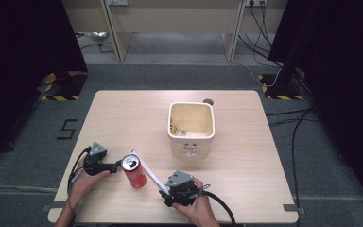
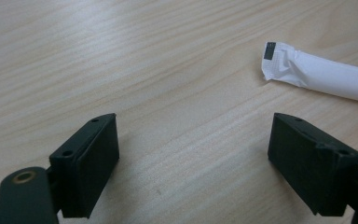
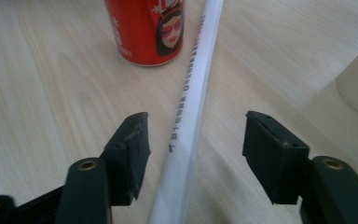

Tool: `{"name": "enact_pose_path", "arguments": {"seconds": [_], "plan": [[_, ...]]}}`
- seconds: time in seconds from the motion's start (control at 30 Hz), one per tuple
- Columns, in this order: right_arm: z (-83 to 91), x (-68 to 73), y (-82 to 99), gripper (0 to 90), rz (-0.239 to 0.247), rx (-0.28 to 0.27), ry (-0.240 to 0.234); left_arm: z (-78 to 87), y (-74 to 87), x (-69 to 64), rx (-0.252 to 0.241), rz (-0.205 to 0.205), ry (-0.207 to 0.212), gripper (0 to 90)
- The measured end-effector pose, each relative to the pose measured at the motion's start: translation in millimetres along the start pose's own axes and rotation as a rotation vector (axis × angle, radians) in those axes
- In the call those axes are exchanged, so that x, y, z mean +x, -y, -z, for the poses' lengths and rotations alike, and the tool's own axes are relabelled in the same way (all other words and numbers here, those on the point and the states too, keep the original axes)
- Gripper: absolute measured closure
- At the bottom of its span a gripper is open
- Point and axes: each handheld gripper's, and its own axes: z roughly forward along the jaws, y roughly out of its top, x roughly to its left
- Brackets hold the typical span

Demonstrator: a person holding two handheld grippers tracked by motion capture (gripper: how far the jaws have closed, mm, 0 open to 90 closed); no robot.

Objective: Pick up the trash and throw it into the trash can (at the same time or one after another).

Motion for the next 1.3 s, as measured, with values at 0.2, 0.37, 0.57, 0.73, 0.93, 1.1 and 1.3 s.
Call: {"name": "enact_pose_path", "arguments": {"seconds": [0.2, 0.37, 0.57, 0.73, 0.93, 1.1, 1.3], "plan": [[-6.4, -0.3, 1.4, 53.9, -0.012, 0.013, 0.000, -0.2, 0.1, -0.1, -0.003, 0.001, 0.000, 15.7], [-12.6, -1.0, 2.4, 60.3, -0.008, 0.010, 0.000, -0.2, 0.1, -0.1, -0.003, 0.001, 0.000, 15.7], [-18.6, 3.7, 4.2, 66.6, 0.003, 0.013, -0.010, -0.2, 0.1, -0.1, -0.003, 0.001, 0.000, 15.7], [-18.2, 4.3, 5.9, 78.9, 0.021, -0.003, -0.007, -0.2, 0.1, 0.0, -0.003, 0.000, 0.000, 15.7], [-14.4, -1.0, 8.1, 79.7, 0.006, -0.027, 0.013, -0.1, 0.1, 0.0, -0.002, 0.000, 0.000, 15.7], [0.4, -8.4, 3.5, 79.7, -0.001, -0.062, 0.034, -0.2, 0.1, -0.1, -0.003, 0.001, 0.000, 15.7], [23.4, -16.3, -3.8, 79.7, -0.009, -0.105, 0.047, 0.0, 0.0, 0.0, 0.000, 0.000, 0.000, 15.7]]}}
